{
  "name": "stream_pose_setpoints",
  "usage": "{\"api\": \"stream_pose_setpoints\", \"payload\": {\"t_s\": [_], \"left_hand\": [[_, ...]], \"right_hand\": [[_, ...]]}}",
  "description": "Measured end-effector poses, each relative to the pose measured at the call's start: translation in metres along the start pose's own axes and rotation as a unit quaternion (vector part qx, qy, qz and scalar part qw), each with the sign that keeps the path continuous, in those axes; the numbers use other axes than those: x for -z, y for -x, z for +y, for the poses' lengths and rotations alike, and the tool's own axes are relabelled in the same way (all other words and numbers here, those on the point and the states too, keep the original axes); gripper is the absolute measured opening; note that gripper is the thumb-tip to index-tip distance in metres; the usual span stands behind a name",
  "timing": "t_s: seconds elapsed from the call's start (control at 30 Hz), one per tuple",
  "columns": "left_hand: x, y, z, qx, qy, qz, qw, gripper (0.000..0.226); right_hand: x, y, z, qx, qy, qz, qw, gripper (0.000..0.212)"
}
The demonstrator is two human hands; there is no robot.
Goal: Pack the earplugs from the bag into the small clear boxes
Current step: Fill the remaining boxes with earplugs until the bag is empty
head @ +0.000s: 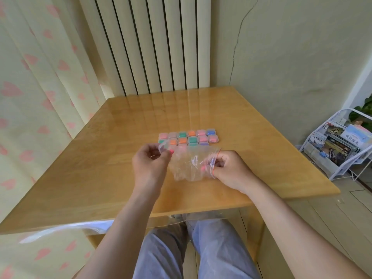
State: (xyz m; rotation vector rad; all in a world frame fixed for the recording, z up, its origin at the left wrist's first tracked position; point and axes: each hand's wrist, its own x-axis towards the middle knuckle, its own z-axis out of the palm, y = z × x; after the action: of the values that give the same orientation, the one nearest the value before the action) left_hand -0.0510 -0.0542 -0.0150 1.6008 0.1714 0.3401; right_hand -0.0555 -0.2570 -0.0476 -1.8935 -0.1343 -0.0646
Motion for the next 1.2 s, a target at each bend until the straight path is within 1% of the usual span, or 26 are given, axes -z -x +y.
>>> {"api": "stream_pose_setpoints", "payload": {"t_s": [0.1, 0.13, 0.2, 0.27, 0.4, 0.5, 0.6, 0.77, 0.83, 0.9, 1.03, 1.2], "left_hand": [[-0.015, 0.004, 0.013, 0.014, 0.056, -0.064, 0.996, 0.013], [-0.021, 0.005, 0.015, 0.016, 0.065, -0.084, 0.994, 0.014], [-0.030, 0.008, 0.016, 0.012, 0.056, -0.111, 0.992, 0.015], [-0.036, 0.011, 0.013, 0.014, 0.034, -0.123, 0.992, 0.015], [-0.042, 0.014, 0.000, 0.025, 0.004, -0.117, 0.993, 0.010], [-0.043, 0.013, -0.008, 0.033, -0.007, -0.111, 0.993, 0.011], [-0.042, 0.013, -0.012, 0.043, -0.011, -0.108, 0.993, 0.011], [-0.043, 0.015, -0.014, 0.048, -0.004, -0.121, 0.991, 0.014], [-0.043, 0.016, -0.013, 0.048, -0.002, -0.123, 0.991, 0.015], [-0.043, 0.017, -0.011, 0.046, -0.001, -0.124, 0.991, 0.015], [-0.043, 0.020, -0.008, 0.049, 0.016, -0.138, 0.989, 0.011], [-0.040, 0.017, -0.005, 0.072, 0.056, -0.150, 0.985, 0.015]], "right_hand": [[-0.001, -0.001, -0.001, 0.025, 0.034, -0.031, 0.999, 0.020], [-0.002, -0.002, -0.001, 0.033, 0.045, -0.042, 0.998, 0.019], [-0.002, -0.002, 0.000, 0.042, 0.058, -0.066, 0.995, 0.014], [-0.002, -0.001, 0.000, 0.039, 0.056, -0.071, 0.995, 0.014], [0.002, 0.004, 0.000, 0.020, -0.012, -0.036, 0.999, 0.015], [0.006, 0.004, 0.001, 0.013, -0.010, -0.006, 1.000, 0.015], [0.012, 0.003, -0.001, 0.008, -0.019, 0.059, 0.998, 0.018], [0.018, 0.001, -0.010, 0.043, -0.053, 0.141, 0.988, 0.019], [0.018, 0.001, -0.014, 0.062, -0.063, 0.154, 0.984, 0.017], [0.014, 0.003, -0.018, 0.080, -0.055, 0.140, 0.985, 0.015], [0.004, 0.003, -0.016, 0.105, 0.015, 0.094, 0.990, 0.015], [0.003, 0.004, -0.016, 0.117, 0.056, 0.085, 0.988, 0.012]]}}
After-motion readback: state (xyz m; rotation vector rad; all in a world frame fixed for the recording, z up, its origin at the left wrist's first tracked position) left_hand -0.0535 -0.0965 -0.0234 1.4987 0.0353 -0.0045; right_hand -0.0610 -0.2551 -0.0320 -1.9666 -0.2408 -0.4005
